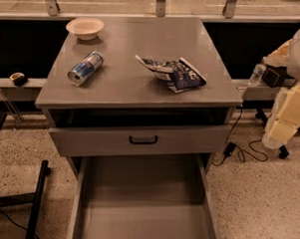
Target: Place blue chip bag into middle drawer
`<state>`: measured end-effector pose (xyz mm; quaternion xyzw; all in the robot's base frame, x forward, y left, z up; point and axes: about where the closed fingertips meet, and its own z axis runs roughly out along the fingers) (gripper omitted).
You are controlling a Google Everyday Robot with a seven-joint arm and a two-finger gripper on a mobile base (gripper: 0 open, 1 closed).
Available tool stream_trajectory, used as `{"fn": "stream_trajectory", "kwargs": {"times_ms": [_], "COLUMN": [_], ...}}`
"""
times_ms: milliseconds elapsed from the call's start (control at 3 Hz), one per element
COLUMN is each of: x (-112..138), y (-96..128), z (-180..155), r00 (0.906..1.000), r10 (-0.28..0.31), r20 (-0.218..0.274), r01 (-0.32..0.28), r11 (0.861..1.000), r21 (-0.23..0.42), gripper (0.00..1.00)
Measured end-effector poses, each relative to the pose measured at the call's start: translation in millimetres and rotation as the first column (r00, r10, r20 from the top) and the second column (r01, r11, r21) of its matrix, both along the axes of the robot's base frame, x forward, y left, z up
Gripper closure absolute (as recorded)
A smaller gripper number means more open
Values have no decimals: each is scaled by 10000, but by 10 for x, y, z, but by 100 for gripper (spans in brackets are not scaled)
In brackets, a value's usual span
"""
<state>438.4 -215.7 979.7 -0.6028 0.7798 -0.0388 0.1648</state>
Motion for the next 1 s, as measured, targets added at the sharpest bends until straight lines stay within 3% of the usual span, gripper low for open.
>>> {"fn": "stream_trajectory", "kwargs": {"times_ms": [667, 1000], "x": [55, 543], "y": [18, 258], "z": [37, 1], "r00": [9998, 9971], "r10": [176, 547], "r20": [-52, 521], "r01": [-177, -537], "r11": [9997, 9984], "r21": [-144, -202], "gripper": [0, 0]}}
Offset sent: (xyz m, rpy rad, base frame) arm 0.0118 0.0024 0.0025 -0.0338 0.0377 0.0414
